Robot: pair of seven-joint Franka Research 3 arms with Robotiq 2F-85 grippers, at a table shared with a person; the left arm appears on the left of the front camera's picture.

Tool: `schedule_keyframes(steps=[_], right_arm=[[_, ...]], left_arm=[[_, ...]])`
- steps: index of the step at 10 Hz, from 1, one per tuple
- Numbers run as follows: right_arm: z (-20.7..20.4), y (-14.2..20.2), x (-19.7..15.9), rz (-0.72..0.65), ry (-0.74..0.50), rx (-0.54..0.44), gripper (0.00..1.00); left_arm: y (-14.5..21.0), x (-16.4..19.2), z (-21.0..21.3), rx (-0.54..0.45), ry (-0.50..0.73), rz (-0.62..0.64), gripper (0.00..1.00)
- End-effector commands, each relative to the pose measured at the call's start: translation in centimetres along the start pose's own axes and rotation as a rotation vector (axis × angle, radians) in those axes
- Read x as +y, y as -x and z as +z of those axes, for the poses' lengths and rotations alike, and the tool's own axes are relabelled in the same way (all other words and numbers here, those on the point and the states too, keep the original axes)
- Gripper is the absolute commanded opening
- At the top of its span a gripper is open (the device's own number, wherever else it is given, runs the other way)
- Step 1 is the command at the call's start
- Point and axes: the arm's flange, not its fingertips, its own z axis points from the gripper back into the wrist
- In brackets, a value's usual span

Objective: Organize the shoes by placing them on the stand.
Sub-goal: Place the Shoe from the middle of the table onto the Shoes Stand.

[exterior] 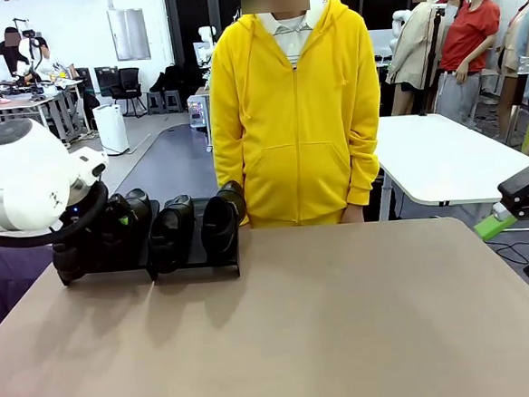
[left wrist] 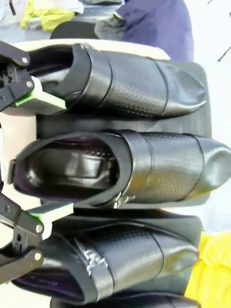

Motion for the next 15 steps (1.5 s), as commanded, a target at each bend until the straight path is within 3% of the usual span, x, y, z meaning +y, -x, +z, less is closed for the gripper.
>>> schedule_keyframes(steps=[1, 3, 5, 7, 8, 10, 12, 14, 15], right_arm=[[0.0, -0.2, 0.2, 0.023, -0.033, 0.0, 1.0], [0.0, -0.2, 0.2, 0.023, -0.033, 0.0, 1.0], [0.0, -0.2, 0.2, 0.023, -0.033, 0.0, 1.0], [0.0, -0.2, 0.2, 0.023, -0.033, 0.0, 1.0], [0.0, -0.2, 0.2, 0.023, -0.033, 0.0, 1.0], [0.0, -0.2, 0.2, 0.023, -0.033, 0.0, 1.0], [0.0, -0.2, 0.2, 0.023, -0.033, 0.0, 1.0], [0.0, -0.2, 0.2, 0.023, -0.033, 0.0, 1.0], [0.0, -0.2, 0.2, 0.023, -0.033, 0.0, 1.0]], left_arm=[[-1.1, 0.0, 4.4, -0.035, -0.004, -0.041, 1.0], [-2.6, 0.1, 8.4, -0.012, 0.014, -0.087, 1.0], [-2.9, 1.7, 13.6, 0.193, 0.129, -0.194, 1.0], [0.7, 4.0, 20.6, 0.361, 0.295, -0.276, 1.0], [4.0, 4.6, 23.7, 0.379, 0.275, -0.205, 1.0], [13.0, 2.3, 28.1, 0.403, 0.287, -0.08, 1.0], [19.3, 0.3, 31.2, 0.328, 0.255, 0.038, 1.0], [19.9, 2.6, 33.2, 0.13, 0.299, 0.124, 1.0], [19.1, 1.0, 31.6, 0.337, 0.265, 0.045, 1.0]])
